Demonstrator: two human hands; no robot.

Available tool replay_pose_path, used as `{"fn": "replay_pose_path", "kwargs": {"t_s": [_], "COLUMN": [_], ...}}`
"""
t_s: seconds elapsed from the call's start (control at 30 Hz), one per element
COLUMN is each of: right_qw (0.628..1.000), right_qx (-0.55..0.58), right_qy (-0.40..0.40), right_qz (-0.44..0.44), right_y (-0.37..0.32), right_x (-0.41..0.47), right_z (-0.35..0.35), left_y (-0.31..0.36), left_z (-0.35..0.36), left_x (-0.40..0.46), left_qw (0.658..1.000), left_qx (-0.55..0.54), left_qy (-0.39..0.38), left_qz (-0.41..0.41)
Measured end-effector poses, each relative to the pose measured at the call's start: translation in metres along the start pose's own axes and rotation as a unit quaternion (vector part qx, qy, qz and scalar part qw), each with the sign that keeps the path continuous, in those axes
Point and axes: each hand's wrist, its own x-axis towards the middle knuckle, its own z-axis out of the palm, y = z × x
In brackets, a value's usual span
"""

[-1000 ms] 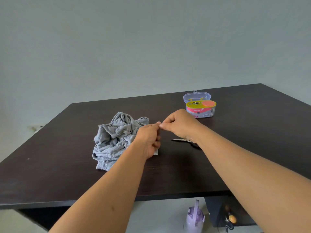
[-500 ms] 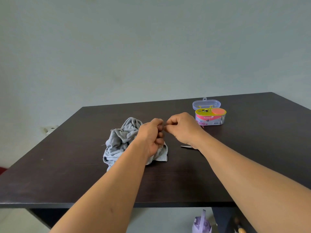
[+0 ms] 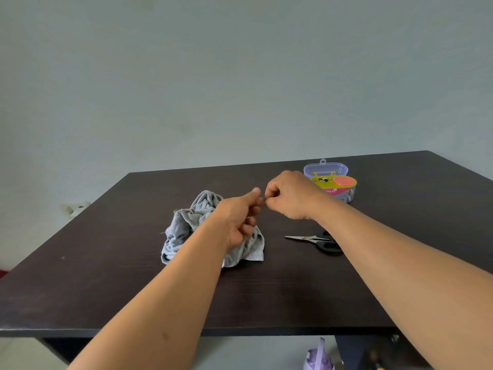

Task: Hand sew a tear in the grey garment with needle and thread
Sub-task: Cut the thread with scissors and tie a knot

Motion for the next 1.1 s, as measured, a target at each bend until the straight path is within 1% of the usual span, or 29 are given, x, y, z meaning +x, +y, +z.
{"fn": "replay_pose_path", "kwargs": {"t_s": [0.07, 0.2, 0.3, 0.37, 0.47, 0.57, 0.63, 0.7, 0.77, 0.87, 0.93, 1.0, 1.1], "right_qw": [1.0, 1.0, 1.0, 1.0, 1.0, 0.999, 1.0, 0.999, 0.997, 0.983, 0.958, 0.928, 0.902], "right_qx": [0.002, 0.014, 0.013, 0.008, 0.003, 0.0, 0.01, 0.038, 0.073, 0.154, 0.25, 0.331, 0.395], "right_qy": [0.004, 0.001, 0.003, -0.004, -0.012, -0.01, -0.008, 0.005, 0.035, 0.098, 0.138, 0.158, 0.156], "right_qz": [-0.002, -0.006, -0.013, -0.02, -0.027, -0.03, -0.022, -0.016, -0.014, 0.0, 0.031, 0.059, 0.083], "right_y": [0.001, 0.002, 0.002, 0.001, -0.001, -0.001, 0.0, 0.001, 0.002, 0.002, 0.001, 0.0, -0.001], "right_x": [0.0, -0.001, 0.0, 0.001, 0.001, 0.001, -0.001, -0.001, -0.001, -0.002, -0.002, -0.003, -0.006], "right_z": [0.0, -0.002, -0.007, -0.011, -0.011, -0.007, -0.006, -0.005, -0.003, 0.006, 0.015, 0.025, 0.04], "left_y": [0.002, 0.005, 0.007, 0.008, 0.01, 0.012, 0.014, 0.015, 0.016, 0.019, 0.021, 0.024, 0.026], "left_z": [0.003, 0.003, 0.0, -0.001, 0.004, 0.006, 0.005, 0.002, -0.001, -0.003, -0.003, -0.004, -0.006], "left_x": [0.002, 0.006, 0.007, 0.004, 0.0, 0.001, 0.002, 0.002, 0.001, -0.002, -0.004, -0.004, -0.002], "left_qw": [1.0, 1.0, 0.998, 0.998, 0.999, 1.0, 1.0, 0.998, 0.992, 0.989, 0.994, 0.998, 0.999], "left_qx": [-0.01, -0.017, 0.04, 0.065, 0.027, -0.01, 0.003, 0.044, 0.083, 0.109, 0.082, 0.036, -0.008], "left_qy": [0.016, 0.021, 0.045, 0.015, -0.019, -0.009, 0.004, 0.027, 0.049, 0.046, 0.033, 0.025, 0.023], "left_qz": [0.017, 0.01, 0.015, -0.007, -0.027, -0.011, 0.01, 0.044, 0.08, 0.092, 0.071, 0.044, 0.027]}}
